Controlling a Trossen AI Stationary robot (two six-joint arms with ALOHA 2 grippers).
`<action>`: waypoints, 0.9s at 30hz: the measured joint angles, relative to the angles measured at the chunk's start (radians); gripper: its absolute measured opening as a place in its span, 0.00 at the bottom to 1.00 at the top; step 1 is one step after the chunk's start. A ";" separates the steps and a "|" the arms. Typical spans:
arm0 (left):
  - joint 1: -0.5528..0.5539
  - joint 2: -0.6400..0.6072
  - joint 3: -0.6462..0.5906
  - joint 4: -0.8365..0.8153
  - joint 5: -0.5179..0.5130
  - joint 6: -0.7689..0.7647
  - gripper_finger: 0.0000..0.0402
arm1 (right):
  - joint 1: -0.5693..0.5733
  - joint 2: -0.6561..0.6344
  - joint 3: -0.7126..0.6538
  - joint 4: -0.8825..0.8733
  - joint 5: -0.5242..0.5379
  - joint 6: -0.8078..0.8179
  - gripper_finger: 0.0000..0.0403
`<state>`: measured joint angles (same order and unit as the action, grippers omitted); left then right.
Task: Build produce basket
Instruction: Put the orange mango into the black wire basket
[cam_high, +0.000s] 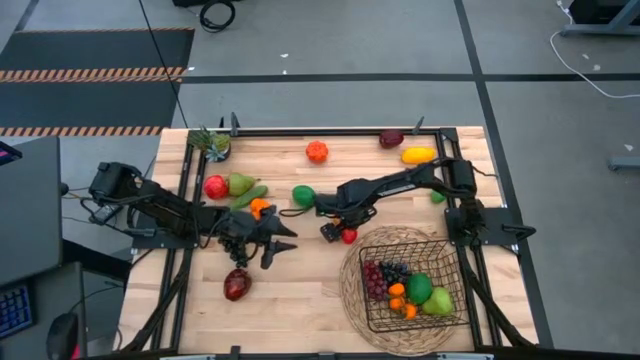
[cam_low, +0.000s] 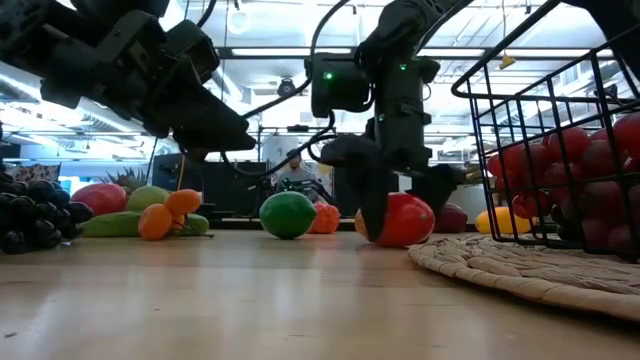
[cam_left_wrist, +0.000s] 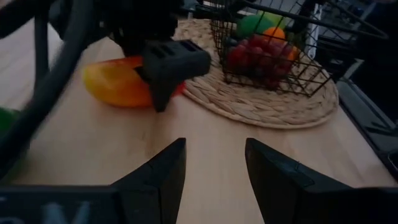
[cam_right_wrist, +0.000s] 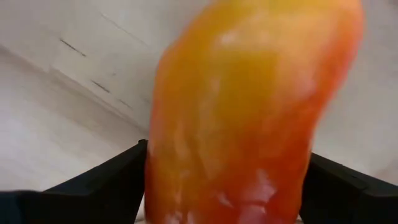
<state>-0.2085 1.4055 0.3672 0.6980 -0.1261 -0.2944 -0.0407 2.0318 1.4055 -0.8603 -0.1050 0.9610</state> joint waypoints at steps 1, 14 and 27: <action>0.000 0.000 0.000 0.001 -0.001 0.010 0.43 | 0.000 -0.011 -0.001 -0.008 0.024 -0.010 0.84; 0.005 0.000 0.000 -0.054 -0.131 0.018 0.43 | 0.009 -0.251 0.000 -0.063 0.130 -0.176 0.61; 0.005 0.000 0.000 -0.210 -0.561 -0.055 0.43 | 0.212 -0.648 0.000 -0.174 0.105 -0.006 0.62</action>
<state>-0.2039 1.4052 0.3672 0.4875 -0.6869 -0.3494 0.1708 1.3838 1.4055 -1.0346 -0.0004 0.9551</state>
